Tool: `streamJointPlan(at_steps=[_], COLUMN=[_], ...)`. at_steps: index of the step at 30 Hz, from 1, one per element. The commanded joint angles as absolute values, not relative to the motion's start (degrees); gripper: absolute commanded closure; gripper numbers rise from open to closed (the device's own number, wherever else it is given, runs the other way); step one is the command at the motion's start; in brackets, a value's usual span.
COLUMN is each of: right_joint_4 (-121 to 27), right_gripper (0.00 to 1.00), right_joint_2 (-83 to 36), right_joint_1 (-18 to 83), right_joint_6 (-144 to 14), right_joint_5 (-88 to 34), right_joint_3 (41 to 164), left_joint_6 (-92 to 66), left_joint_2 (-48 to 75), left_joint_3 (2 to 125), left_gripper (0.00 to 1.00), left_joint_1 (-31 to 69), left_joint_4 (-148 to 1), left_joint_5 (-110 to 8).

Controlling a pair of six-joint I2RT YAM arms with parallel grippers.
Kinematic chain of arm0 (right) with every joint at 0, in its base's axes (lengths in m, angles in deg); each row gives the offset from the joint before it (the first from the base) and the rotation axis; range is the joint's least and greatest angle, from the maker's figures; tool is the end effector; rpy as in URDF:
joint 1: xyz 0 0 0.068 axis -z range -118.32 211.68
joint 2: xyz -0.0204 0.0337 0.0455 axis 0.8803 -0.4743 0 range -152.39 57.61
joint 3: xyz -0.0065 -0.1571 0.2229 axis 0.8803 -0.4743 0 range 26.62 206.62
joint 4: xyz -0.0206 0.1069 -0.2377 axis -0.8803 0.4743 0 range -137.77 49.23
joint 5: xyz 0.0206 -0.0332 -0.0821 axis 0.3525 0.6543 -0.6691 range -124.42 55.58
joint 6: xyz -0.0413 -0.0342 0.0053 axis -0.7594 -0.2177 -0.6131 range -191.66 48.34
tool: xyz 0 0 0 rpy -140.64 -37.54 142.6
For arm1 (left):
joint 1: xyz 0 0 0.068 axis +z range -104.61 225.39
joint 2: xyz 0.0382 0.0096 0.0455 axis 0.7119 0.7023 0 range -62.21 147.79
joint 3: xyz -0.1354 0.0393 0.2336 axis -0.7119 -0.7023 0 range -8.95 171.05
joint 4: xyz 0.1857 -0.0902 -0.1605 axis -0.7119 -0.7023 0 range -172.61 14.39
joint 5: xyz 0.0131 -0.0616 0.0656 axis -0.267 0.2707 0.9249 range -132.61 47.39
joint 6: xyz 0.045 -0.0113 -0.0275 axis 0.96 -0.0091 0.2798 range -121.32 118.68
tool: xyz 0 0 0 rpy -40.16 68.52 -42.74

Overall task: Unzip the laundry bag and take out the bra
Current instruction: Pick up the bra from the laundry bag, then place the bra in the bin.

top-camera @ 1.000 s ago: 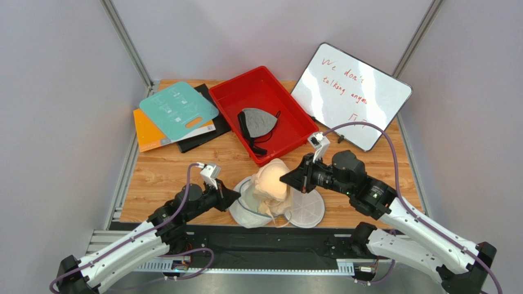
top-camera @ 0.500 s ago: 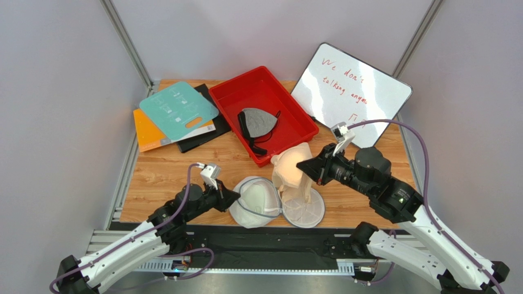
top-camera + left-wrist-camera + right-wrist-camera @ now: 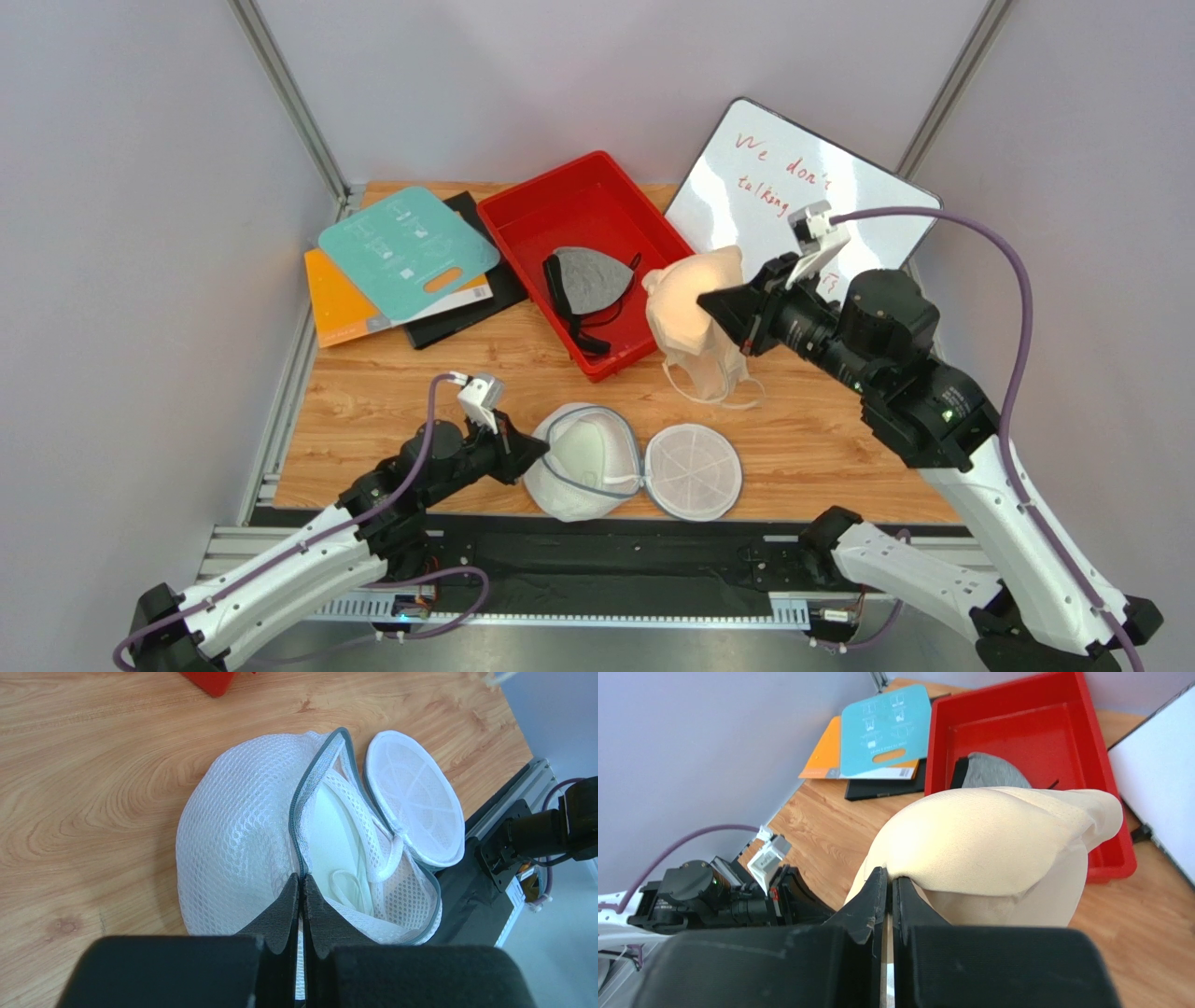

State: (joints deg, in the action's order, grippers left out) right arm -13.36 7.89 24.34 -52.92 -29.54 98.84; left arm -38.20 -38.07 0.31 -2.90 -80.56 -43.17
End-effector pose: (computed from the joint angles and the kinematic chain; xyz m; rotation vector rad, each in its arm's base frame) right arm 0.1251 0.0995 0.4415 -0.3611 1.8099 0.7728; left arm 0.0892 -0.1005 0.1793 0.2106 2.0398 -0.9819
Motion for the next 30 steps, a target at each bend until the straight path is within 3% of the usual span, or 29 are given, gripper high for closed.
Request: streamJointPlan(at_steps=[1,10,30], right_joint_4=[-15.60,-19.82,-25.27], right_gripper=[1.00,1.00,1.00], right_joint_2=[3.30,-15.24,-49.42], right_joint_1=[27.39,36.72,39.45], right_joint_6=[-57.69,-57.68,-62.79], right_joint_5=[-25.82,-14.56,-15.34], right_joint_3=[107.45,118.01,133.14], left_joint_6=[-37.27,-37.00,-37.09], left_joint_2=[-38.30,-38.39,-38.04], left_joint_3=[1.95,2.39,2.83], left_gripper=[1.00,1.00,1.00], left_joint_1=[-2.77,-2.77,-2.77], left_joint_4=[-80.09,-80.01,-79.57], left_joint_5=[-42.79,-42.70,-42.79])
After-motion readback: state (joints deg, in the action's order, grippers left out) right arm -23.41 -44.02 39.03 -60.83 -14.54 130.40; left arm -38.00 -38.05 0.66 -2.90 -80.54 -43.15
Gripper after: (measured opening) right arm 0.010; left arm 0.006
